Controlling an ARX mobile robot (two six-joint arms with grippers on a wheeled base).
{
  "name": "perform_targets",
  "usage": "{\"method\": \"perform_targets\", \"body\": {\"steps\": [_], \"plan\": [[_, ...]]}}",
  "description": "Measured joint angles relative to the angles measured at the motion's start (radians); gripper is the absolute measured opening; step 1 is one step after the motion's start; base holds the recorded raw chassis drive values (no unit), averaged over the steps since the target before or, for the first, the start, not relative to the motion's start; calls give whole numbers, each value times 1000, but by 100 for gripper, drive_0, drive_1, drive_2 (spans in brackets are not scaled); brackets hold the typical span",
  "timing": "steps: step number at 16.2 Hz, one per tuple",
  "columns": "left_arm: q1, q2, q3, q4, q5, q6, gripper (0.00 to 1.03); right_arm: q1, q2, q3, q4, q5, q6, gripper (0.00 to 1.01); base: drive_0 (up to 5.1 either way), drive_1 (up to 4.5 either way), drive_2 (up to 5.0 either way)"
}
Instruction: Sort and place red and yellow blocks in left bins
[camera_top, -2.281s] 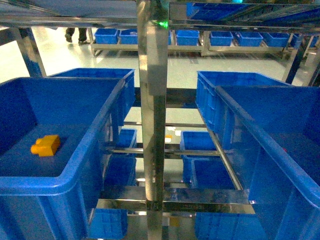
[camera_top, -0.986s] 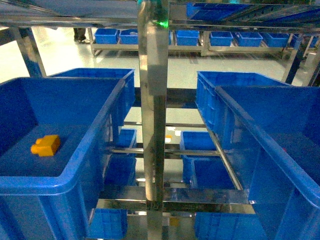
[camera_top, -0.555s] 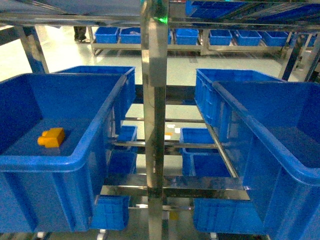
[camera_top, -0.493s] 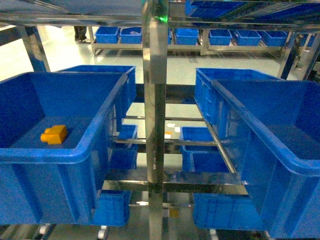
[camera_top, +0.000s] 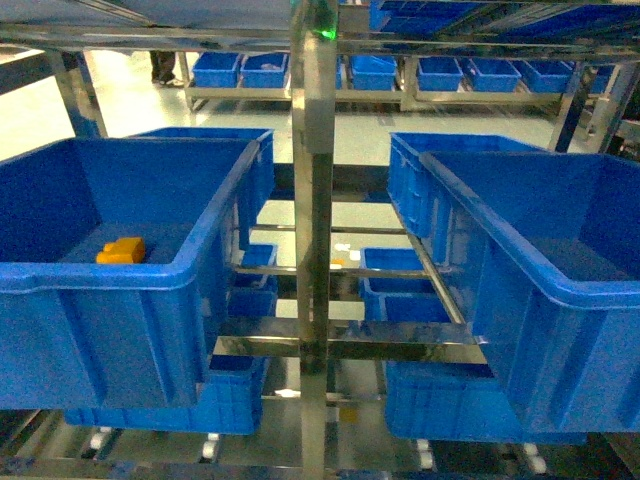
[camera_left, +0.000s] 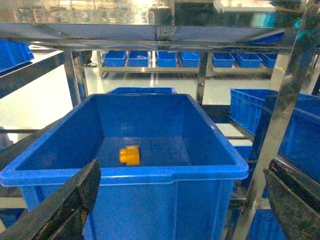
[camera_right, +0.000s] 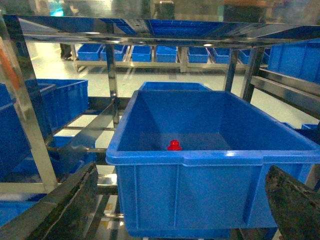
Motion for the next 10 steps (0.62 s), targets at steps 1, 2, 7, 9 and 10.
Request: {"method": "perform_targets", "body": {"steps": [1,2,7,9,10], "plan": [[0,0,0,0,0,0,98,0,0,0,0,0,0,98,0,0,0],[0,0,0,0,0,0,98,0,0,0,0,0,0,98,0,0,0],[0,0,0,0,0,0,98,0,0,0,0,0,0,98,0,0,0],[0,0,0,0,0,0,98,0,0,0,0,0,0,98,0,0,0],[0,0,0,0,0,0,98,0,0,0,0,0,0,98,0,0,0]]}}
